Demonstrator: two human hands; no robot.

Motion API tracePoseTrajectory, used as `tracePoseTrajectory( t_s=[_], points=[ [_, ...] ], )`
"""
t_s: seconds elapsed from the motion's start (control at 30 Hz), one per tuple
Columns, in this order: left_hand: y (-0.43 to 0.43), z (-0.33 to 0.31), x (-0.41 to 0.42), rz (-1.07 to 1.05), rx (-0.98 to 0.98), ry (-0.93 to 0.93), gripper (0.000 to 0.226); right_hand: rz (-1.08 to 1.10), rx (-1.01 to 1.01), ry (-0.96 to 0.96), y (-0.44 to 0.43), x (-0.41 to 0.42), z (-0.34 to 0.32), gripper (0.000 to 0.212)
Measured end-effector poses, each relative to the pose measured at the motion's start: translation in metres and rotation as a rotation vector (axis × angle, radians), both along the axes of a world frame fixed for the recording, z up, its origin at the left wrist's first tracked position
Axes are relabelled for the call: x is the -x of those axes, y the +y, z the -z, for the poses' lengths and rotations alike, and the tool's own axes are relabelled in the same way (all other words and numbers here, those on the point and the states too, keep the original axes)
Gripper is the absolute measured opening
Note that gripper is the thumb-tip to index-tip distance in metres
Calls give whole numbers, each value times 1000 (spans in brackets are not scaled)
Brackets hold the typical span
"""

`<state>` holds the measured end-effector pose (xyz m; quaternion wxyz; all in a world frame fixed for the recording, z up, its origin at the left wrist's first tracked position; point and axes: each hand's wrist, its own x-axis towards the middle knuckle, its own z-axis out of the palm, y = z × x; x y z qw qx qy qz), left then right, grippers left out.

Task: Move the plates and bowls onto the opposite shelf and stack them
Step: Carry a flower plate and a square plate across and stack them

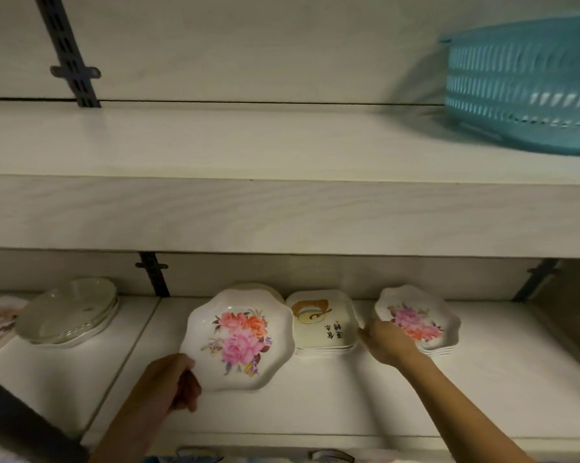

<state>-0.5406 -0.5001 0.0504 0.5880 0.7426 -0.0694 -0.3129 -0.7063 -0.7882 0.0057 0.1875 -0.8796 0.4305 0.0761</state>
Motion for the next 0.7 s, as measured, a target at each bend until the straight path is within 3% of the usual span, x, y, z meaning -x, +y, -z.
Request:
tracePoseTrajectory(
  t_s=[0.3,0.7],
  points=[
    [-82,13,37,166,-5,-3,45,-102,19,0,-10,95,-43,33],
    [-222,27,137,171,3,-24,35,-203,83,73,-93,221,-57,32]
  ],
)
